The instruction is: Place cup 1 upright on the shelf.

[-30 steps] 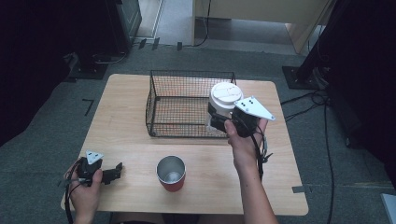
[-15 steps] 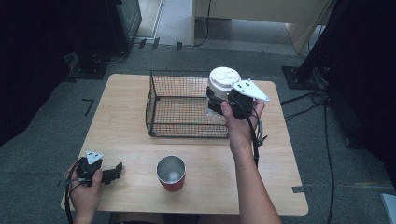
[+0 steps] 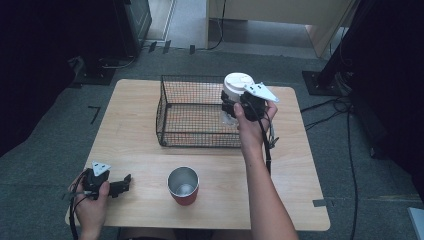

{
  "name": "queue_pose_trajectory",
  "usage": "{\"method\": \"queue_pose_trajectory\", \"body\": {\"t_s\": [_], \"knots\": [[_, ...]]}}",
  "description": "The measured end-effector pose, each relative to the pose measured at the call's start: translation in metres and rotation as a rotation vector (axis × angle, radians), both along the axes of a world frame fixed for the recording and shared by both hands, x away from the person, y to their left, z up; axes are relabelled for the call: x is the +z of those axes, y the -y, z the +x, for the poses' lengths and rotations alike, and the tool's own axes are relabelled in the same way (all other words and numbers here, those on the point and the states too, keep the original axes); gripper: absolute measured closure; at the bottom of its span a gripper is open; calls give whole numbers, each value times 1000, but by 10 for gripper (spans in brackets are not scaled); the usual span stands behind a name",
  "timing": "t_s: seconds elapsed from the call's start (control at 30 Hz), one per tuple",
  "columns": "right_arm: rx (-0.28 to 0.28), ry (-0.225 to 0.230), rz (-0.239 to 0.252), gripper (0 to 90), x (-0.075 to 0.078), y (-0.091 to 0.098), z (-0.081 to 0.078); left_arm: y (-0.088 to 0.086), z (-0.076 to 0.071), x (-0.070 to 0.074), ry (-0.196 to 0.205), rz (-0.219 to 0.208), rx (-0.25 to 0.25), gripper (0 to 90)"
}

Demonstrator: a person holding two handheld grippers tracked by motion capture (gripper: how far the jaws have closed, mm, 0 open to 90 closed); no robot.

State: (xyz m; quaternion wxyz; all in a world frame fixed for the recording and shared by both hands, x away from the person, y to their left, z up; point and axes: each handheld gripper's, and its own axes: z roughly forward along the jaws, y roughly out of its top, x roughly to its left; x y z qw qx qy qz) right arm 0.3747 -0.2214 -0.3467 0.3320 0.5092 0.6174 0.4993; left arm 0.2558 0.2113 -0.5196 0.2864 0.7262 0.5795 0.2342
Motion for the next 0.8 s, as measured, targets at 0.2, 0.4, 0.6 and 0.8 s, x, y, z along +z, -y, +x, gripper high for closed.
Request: {"method": "queue_pose_trajectory", "body": {"t_s": [0.2,0.4,0.6,0.8], "knots": [[5,-22,-30,161,-10,-9,10,0,0,0,0,0,0,0],[-1,-58,-30,161,-24,-13,22,0,0,0,1,-1,1,0],[-9,-100,-66,160,-35,-16,35,0,0,0,1,-1,0,0],[-15,-147,-102,159,-43,-16,45,0,0,0,0,1,-2,0]]}}
